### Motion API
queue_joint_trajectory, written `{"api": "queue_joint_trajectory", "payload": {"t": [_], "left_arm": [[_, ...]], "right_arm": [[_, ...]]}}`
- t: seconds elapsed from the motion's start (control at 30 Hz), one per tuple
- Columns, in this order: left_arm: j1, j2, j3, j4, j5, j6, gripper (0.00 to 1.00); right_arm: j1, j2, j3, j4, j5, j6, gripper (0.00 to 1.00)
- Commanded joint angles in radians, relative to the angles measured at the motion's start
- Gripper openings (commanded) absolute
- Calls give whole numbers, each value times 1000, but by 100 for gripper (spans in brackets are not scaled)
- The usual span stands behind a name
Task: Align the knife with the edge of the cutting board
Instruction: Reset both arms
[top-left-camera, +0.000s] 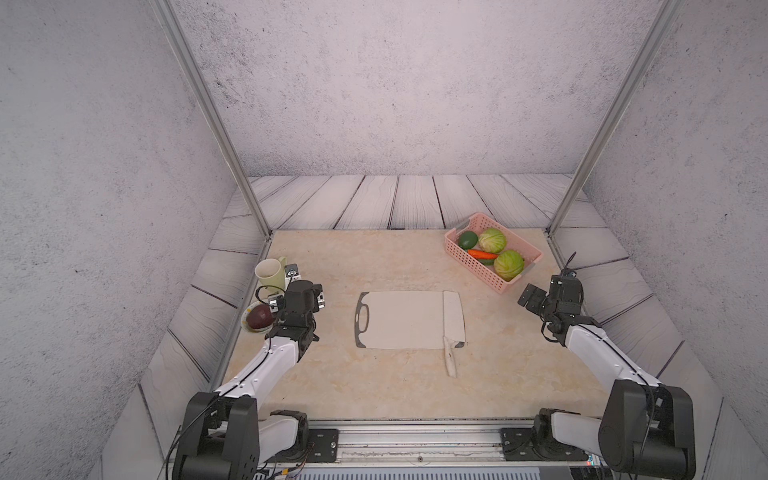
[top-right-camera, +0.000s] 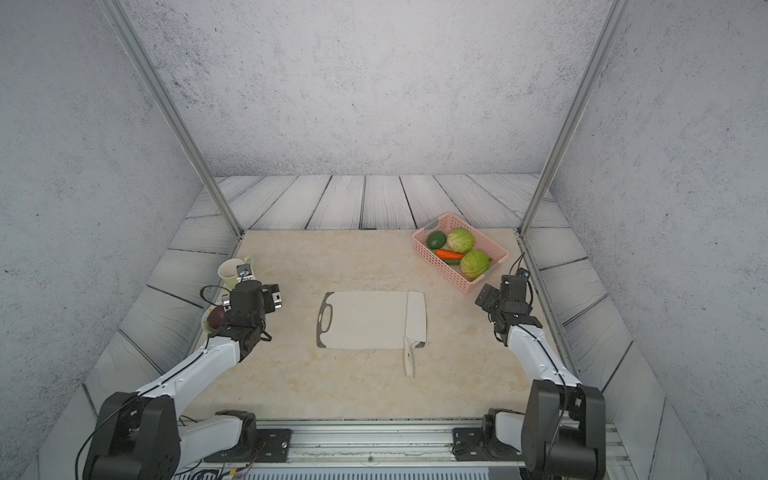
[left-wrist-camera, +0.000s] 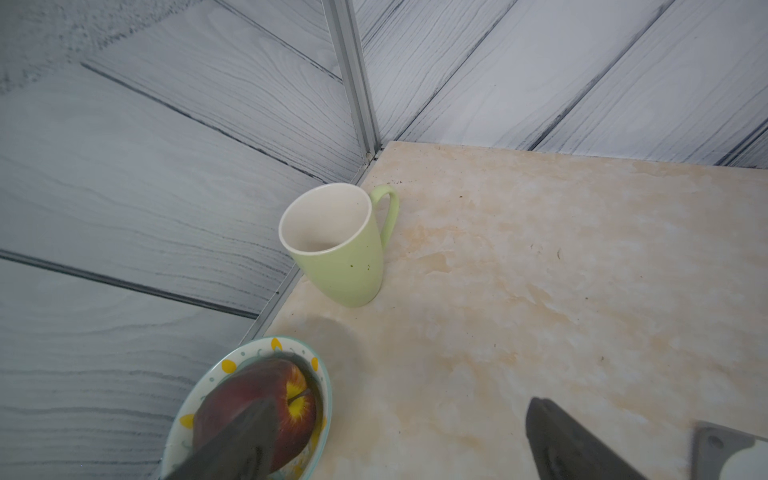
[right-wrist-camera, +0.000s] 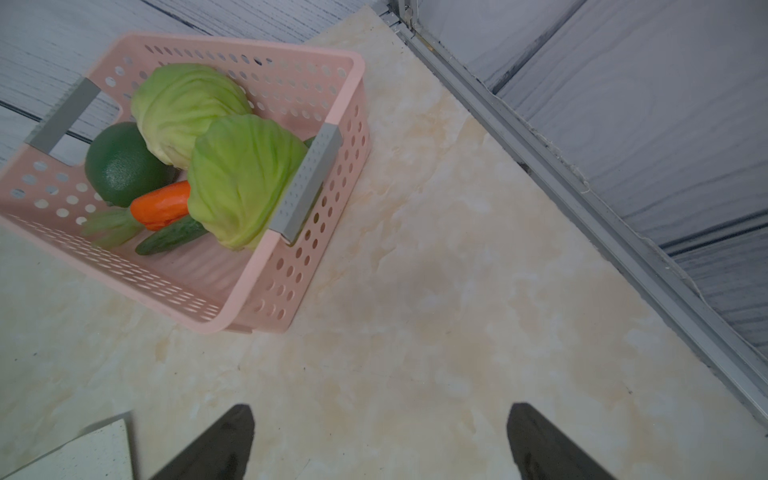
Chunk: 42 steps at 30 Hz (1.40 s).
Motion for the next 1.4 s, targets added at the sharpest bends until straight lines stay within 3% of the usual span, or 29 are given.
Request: {"api": "queue_joint_trajectory", "payload": {"t": [0.0,0.53,0.67,0.97,1.13,1.27,1.37], "left_arm": [[21,14,-40,111,36,29,98],[111,111,-168,456,231,63,98],[134,147,-159,470,306,73,98],[155,246,-157,558,295,55,98],[153,314,-148,601,359,96,98],[149,316,-128,562,376,107,98],[143,324,-91,509,459,147,98]], "right_arm": [[-3,-39,-32,90,28,-19,99],[-4,-52,-198,332,36,-44,99],[-3,-29,-219,386,29,-48,99],[-3,-29,-277,504,16,-66,99],[-4,-5,-305,566,41,-70,99],[-3,22,-315,633,15,-72,99],[-4,34,-304,632,2,-89,99]]}}
